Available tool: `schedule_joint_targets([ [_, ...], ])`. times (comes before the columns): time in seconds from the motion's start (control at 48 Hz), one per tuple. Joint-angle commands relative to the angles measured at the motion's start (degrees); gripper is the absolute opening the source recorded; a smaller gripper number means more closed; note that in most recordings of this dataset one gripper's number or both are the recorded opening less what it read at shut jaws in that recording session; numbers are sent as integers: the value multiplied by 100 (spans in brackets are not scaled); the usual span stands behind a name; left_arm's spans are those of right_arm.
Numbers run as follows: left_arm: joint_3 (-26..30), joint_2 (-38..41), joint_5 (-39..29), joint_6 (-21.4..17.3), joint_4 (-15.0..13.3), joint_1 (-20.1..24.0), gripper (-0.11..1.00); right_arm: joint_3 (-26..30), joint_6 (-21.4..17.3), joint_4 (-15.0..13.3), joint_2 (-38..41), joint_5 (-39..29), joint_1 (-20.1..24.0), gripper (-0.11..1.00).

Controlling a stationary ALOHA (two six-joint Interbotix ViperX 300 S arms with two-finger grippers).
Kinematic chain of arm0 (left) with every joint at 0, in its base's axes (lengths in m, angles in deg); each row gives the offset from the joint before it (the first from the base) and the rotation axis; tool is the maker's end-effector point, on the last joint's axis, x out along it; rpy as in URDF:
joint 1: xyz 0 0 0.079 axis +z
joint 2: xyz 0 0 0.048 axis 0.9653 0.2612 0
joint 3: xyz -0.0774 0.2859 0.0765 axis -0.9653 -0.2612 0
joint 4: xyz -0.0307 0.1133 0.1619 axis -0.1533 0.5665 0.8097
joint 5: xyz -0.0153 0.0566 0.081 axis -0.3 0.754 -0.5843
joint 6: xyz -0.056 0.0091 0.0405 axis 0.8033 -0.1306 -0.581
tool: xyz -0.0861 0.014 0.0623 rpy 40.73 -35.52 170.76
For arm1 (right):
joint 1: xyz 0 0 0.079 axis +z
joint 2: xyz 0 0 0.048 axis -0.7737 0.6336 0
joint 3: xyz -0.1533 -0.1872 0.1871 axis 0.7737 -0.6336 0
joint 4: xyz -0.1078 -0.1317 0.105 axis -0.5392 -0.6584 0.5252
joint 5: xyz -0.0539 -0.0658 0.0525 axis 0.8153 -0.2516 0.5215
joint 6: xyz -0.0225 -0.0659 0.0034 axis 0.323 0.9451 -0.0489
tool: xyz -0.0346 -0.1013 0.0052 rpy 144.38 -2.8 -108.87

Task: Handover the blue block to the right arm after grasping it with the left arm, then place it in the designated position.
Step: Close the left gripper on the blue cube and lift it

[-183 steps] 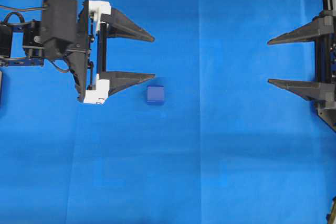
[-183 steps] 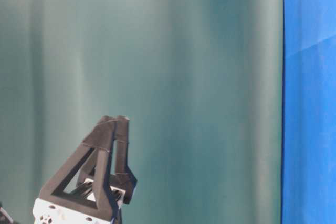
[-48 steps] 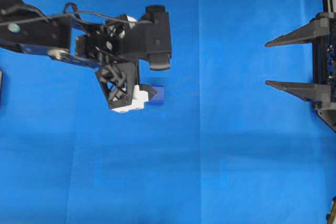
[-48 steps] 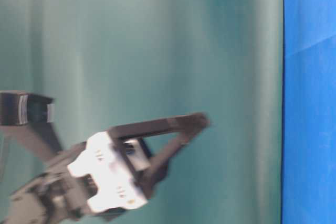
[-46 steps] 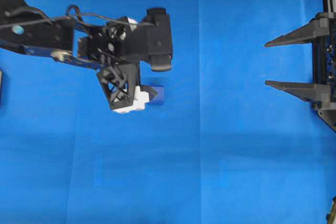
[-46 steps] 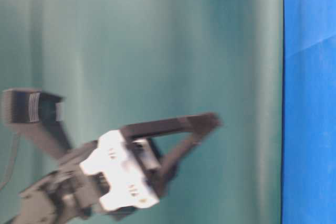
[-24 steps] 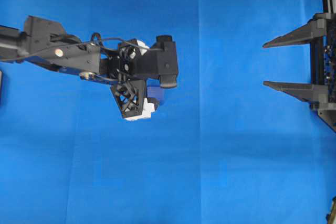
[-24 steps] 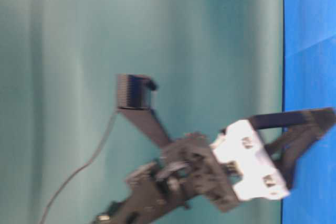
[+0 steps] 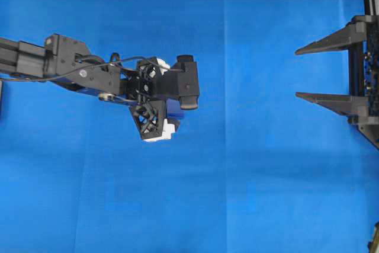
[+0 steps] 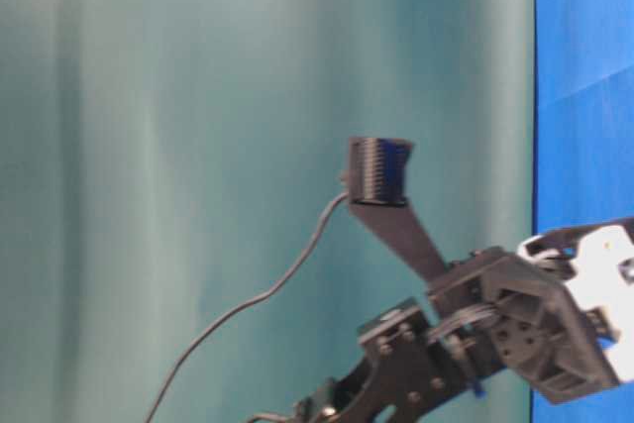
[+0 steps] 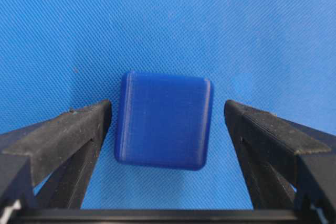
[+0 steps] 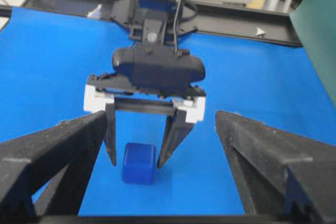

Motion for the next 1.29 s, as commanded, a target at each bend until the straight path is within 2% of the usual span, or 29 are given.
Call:
schedule_joint_targets([
  [0.0, 53, -26, 105, 0, 9, -9, 92, 105, 0, 9, 44, 44, -9, 97],
  [0.313, 62, 35, 193, 0, 9, -18, 91, 105, 0, 9, 44, 18, -9, 97],
  [0.417, 88, 35, 149, -141, 18, -62, 89, 105, 0, 9, 44, 26, -9, 97],
  [0.479, 97, 35, 132, -229, 35, -105, 81, 105, 0, 9, 53, 26, -9, 97],
  [0.584, 123, 26, 70, -290, 35, -123, 53, 105, 0, 9, 53, 18, -9, 97],
  [0.625, 132, 18, 44, -290, 35, -123, 48, 105, -9, 9, 53, 26, -9, 97],
  [1.042, 167, -18, -9, -255, 26, -114, 49, 105, 0, 18, 62, 26, -9, 97],
  [1.271, 237, -475, -431, -246, 26, -141, 49, 105, -9, 18, 70, 18, -9, 97],
])
